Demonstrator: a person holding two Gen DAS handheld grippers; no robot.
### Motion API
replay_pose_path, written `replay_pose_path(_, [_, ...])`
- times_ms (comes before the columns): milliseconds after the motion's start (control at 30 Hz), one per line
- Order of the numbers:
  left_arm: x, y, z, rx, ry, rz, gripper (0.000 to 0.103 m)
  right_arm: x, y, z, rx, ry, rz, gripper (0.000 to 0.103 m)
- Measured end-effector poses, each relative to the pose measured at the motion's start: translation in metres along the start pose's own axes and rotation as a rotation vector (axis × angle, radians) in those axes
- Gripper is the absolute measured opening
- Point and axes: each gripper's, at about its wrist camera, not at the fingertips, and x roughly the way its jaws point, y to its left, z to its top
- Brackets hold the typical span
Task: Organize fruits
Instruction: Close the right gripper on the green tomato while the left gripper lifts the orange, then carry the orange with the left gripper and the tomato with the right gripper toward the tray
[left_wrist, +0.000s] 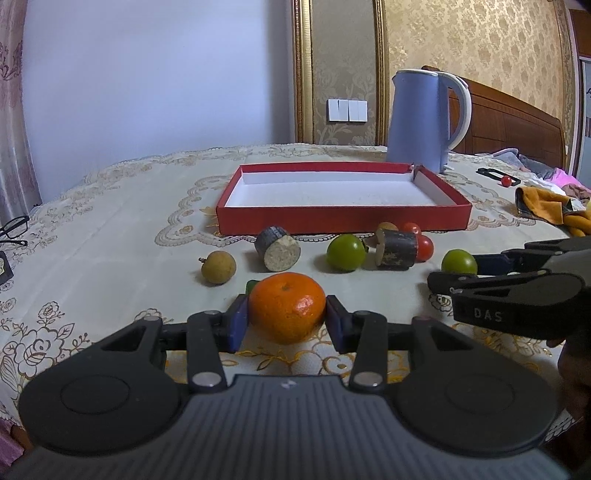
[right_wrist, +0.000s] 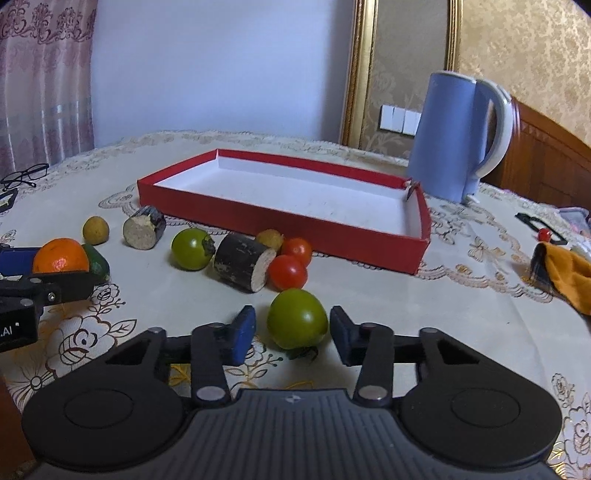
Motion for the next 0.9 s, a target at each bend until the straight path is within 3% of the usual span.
replay_pose_path(167, [0.001,0.002,-0.001,-0.005,0.005,0.001,0.04,0.001,0.0,0.002,0.001,0.005,-0.012,0.034])
replay_pose_path(900, [0.0,0.0,0.015,0.022,-0.027,0.031,0.04,-0.014,-0.006,-0.003,0.032,-0.062,-0.022,0.034])
